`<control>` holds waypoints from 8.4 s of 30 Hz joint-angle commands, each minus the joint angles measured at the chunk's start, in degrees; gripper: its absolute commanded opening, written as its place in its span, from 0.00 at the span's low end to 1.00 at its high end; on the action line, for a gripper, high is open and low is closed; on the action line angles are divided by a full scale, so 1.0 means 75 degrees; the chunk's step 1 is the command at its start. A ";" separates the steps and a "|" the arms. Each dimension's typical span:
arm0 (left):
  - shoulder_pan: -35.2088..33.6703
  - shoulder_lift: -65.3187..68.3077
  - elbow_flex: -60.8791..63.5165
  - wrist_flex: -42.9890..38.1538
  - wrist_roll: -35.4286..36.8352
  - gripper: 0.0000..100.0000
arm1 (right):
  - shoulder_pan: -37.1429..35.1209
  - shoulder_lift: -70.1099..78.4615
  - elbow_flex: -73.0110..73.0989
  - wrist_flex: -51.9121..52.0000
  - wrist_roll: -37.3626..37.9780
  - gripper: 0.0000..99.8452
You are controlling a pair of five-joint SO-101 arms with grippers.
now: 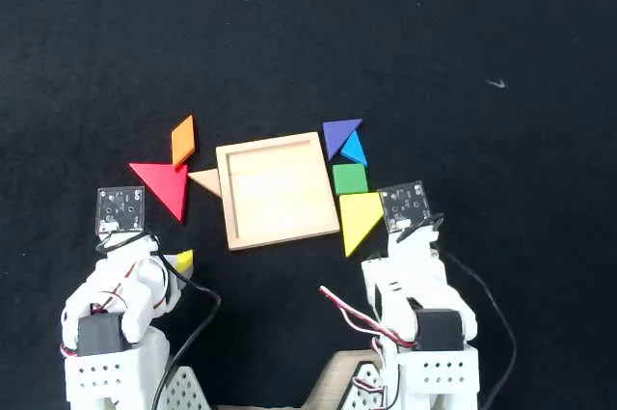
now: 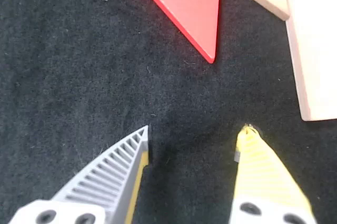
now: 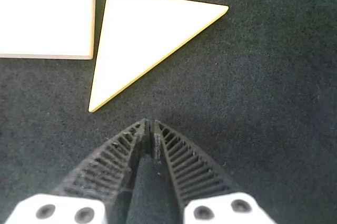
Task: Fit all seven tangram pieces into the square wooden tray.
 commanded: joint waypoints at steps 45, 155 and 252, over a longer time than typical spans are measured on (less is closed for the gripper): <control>-0.0041 -0.0070 0.0088 0.0023 0.0082 0.26 | 0.0105 -0.0393 0.0018 0.0035 -0.0023 0.01; -0.0041 -0.0070 0.0088 0.0023 0.0082 0.26 | 0.0105 -0.0393 0.0018 0.0035 -0.0023 0.01; -0.0053 -0.0094 0.0088 -0.2192 0.0023 0.26 | 0.0105 -0.0393 0.0018 0.0035 -0.0035 0.01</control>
